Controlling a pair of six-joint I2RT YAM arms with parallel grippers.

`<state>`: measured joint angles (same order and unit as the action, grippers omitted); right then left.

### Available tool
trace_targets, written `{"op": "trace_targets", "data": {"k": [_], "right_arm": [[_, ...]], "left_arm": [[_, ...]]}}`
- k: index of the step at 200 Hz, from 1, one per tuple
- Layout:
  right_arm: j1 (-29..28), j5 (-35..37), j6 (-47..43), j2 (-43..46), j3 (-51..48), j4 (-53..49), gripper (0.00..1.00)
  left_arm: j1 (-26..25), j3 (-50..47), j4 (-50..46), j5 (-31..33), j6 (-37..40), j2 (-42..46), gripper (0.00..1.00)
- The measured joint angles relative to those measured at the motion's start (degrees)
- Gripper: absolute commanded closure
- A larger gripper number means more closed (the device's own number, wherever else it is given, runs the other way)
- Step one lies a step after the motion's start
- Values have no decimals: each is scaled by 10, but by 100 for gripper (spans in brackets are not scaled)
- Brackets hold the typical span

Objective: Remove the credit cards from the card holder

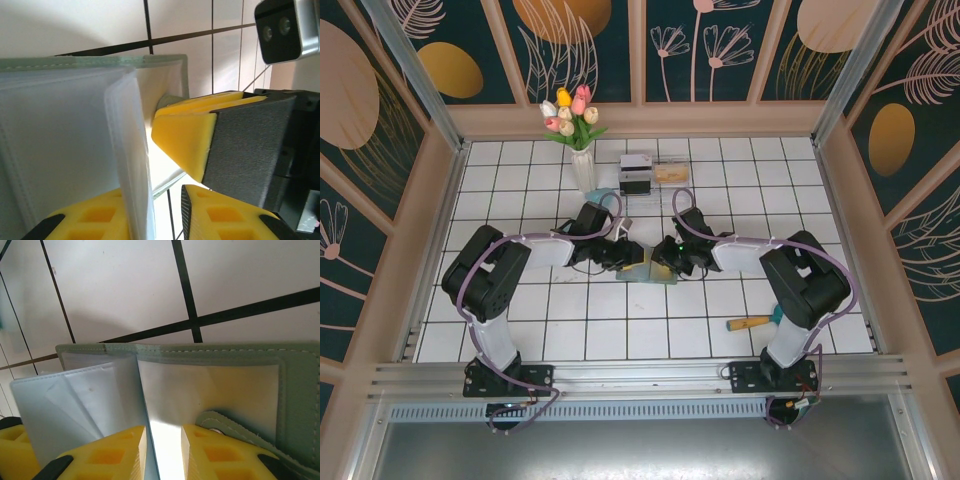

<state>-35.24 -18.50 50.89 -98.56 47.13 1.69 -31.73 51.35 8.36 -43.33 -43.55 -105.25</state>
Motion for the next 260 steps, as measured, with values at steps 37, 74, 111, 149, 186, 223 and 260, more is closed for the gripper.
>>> {"op": "trace_targets", "data": {"k": [37, 74, 111, 149, 186, 223, 260], "right_arm": [[3, 0, 2, 17, -22, 21, 73], [13, 5, 7, 65, -34, 26, 74], [27, 23, 22, 128, -56, 32, 75], [33, 56, 31, 168, -67, 28, 71], [33, 64, 35, 172, -68, 28, 69], [33, 62, 35, 169, -68, 28, 76], [33, 43, 36, 128, -68, 28, 85]], "left_arm": [[-4, 3, 17, -9, -9, -1, 71], [-16, 17, 21, -13, -16, -7, 70], [-31, 30, 24, -12, -17, -18, 66], [-49, 59, 22, 3, -16, -45, 63], [-54, 63, 17, 13, -13, -54, 59], [-54, 64, 7, 28, -5, -55, 75], [-54, 64, -11, 49, 3, -59, 95]]}}
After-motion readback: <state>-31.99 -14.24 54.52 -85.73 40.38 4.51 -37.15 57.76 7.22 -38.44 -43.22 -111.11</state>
